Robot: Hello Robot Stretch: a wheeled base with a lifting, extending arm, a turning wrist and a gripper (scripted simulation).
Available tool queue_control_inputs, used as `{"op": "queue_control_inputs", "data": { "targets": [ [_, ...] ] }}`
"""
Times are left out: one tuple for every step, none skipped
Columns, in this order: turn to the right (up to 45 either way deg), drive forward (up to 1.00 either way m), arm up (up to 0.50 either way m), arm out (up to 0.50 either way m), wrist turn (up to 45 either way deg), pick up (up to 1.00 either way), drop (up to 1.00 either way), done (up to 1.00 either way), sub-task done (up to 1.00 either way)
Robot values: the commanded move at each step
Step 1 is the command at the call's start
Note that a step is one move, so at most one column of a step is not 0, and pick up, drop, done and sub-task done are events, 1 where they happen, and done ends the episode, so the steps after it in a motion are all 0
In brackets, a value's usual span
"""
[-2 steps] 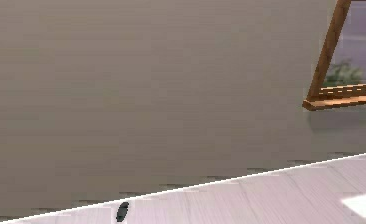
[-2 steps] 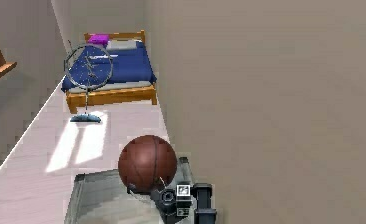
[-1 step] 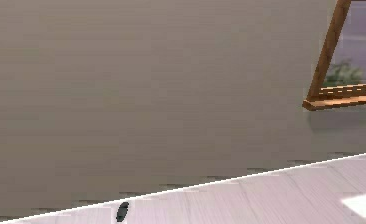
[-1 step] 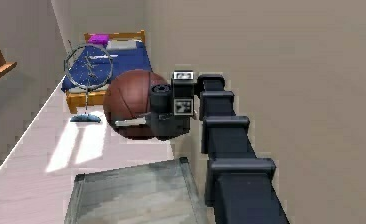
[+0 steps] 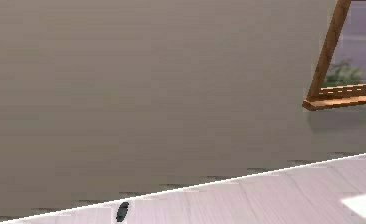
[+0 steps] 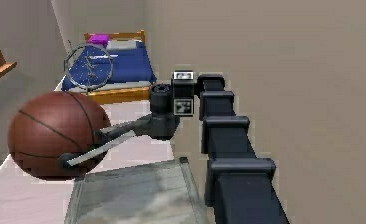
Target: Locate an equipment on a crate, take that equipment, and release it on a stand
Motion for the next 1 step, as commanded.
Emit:
{"op": "queue_control_inputs", "data": {
  "targets": [
    [0.0,0.0,0.0,0.0,-45.0,0.0,0.0,0.0,0.0]
  ]
}}
